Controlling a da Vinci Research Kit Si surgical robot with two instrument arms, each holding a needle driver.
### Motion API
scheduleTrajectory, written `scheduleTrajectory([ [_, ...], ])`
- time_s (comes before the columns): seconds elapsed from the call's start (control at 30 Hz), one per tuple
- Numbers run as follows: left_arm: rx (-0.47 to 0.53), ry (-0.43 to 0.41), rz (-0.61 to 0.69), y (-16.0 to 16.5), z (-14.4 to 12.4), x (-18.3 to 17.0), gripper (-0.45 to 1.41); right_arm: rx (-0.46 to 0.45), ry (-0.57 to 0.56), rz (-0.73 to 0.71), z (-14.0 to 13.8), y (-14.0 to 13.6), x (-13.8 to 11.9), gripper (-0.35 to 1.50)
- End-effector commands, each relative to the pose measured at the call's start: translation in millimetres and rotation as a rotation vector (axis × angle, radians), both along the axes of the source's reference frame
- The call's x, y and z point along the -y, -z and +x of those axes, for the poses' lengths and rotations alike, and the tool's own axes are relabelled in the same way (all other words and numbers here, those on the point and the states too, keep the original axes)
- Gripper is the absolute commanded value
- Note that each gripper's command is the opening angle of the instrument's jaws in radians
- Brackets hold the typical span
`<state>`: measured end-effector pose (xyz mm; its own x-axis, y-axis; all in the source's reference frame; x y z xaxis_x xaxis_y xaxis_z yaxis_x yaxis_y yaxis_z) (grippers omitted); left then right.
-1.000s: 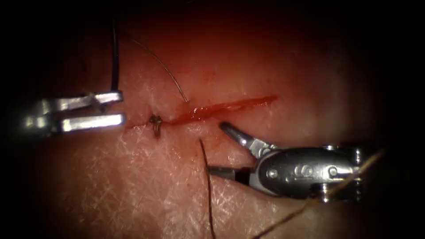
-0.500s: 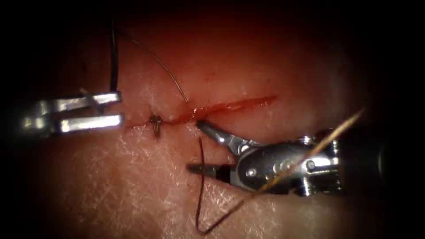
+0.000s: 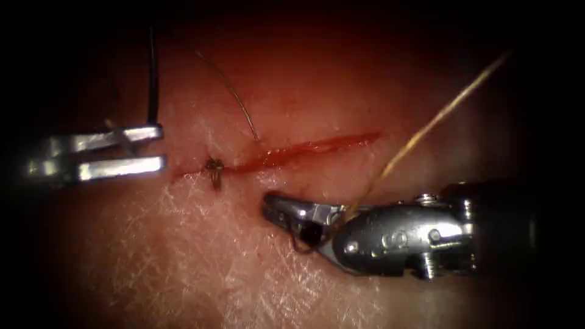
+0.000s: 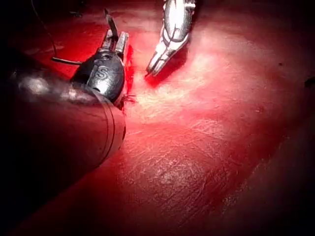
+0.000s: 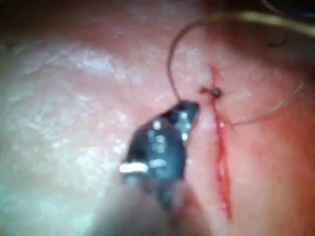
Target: Wound Closure
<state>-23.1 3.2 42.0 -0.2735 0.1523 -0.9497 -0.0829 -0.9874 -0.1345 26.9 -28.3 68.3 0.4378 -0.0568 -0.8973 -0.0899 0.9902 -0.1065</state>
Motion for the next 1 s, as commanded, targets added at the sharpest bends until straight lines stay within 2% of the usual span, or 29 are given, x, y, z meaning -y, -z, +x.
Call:
scheduleTrajectory([
  [0.03,0.001,-0.001,-0.001,-0.3,-0.5,0.1,-0.45,-0.007,0.014,0.011,-0.4,0.0,1.8,-0.35],
  [0.23,0.018,0.008,-0.029,2.1,-0.7,-0.1,-0.45,-0.020,0.042,0.039,-2.1,1.7,5.0,-0.35],
  [0.37,0.020,0.008,-0.036,3.1,-0.9,0.0,-0.45,-0.031,0.068,0.071,-3.2,4.1,7.4,-0.35],
  [0.43,0.021,0.007,-0.036,3.1,-0.9,0.0,-0.45,-0.038,0.097,0.081,-3.6,6.1,8.7,-0.35],
  [0.6,0.021,0.006,-0.039,2.6,-0.8,0.1,-0.45,-0.047,0.117,0.091,-3.6,8.4,10.4,-0.35],
  [0.67,0.021,0.005,-0.040,2.5,-0.8,0.1,-0.45,-0.056,0.200,0.139,-3.5,9.8,11.9,-0.35],
  [0.8,0.022,0.005,-0.039,2.5,-0.6,0.1,-0.45,-0.059,0.200,0.163,-3.6,11.3,12.4,-0.35],
  [0.83,0.022,0.004,-0.040,2.5,-0.6,0.1,-0.45,-0.058,0.185,0.157,-3.7,11.5,12.2,0.00],
  [0.87,0.022,0.005,-0.040,2.5,-0.7,0.1,-0.45,-0.051,0.156,0.147,-3.9,11.7,12.0,0.51],
  [0.9,0.022,0.005,-0.040,2.4,-0.7,0.1,-0.45,-0.044,0.115,0.132,-4.3,11.8,11.6,0.89],
  [0.93,0.021,0.005,-0.041,2.3,-0.7,0.2,-0.45,-0.041,0.092,0.127,-5.0,11.5,10.7,1.08],
  [1.0,0.021,0.004,-0.043,2.1,-0.7,0.2,-0.45,-0.039,0.083,0.129,-6.0,10.6,9.7,1.09],
])
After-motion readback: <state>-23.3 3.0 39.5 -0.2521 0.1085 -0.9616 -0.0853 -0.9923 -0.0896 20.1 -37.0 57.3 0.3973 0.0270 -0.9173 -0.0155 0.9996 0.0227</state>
